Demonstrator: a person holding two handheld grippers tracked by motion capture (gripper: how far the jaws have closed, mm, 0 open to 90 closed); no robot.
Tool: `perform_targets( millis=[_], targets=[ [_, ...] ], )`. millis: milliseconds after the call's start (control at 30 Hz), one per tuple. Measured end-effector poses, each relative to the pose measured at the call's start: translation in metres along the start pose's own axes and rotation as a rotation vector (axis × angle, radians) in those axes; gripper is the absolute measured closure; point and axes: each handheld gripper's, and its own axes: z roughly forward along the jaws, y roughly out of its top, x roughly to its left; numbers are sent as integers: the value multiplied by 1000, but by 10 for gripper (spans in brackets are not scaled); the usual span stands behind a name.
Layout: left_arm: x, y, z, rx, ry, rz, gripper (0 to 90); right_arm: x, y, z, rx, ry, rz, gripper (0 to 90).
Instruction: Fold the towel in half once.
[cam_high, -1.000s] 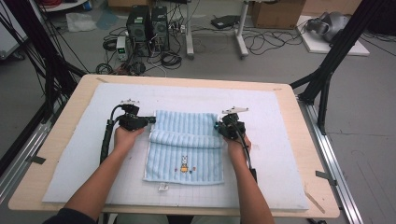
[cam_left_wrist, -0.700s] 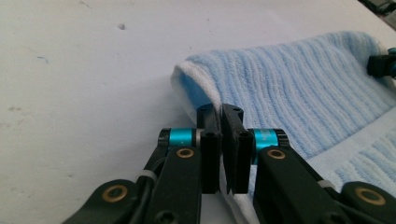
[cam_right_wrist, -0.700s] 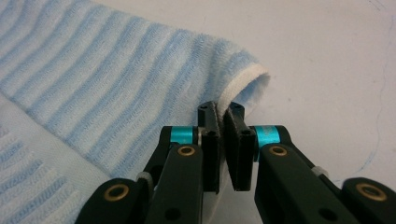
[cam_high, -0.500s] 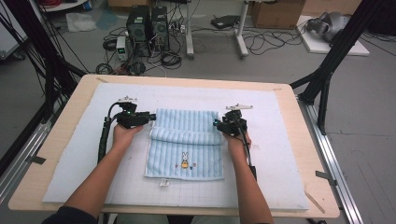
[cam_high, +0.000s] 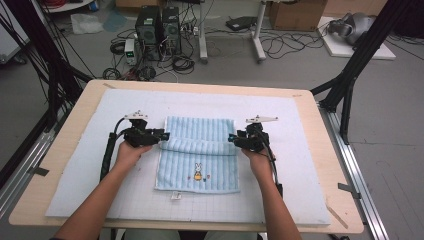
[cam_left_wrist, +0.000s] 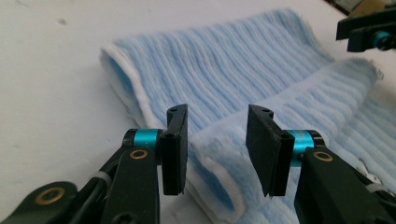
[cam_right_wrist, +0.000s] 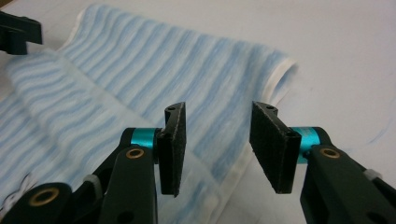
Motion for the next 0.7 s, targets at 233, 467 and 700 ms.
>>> perform_targets(
  millis=[233, 467, 700],
  targets=[
    [-8, -9, -1, 49, 24, 52, 810, 4, -11, 5, 95, 71, -14, 622],
    [-20, -12, -15, -9, -4, 88, 868, 4, -24, -3, 68, 96, -26, 834],
    [-26, -20, -31, -49, -38, 77, 869, 15, -28, -18, 26, 114, -63, 834]
  ],
)
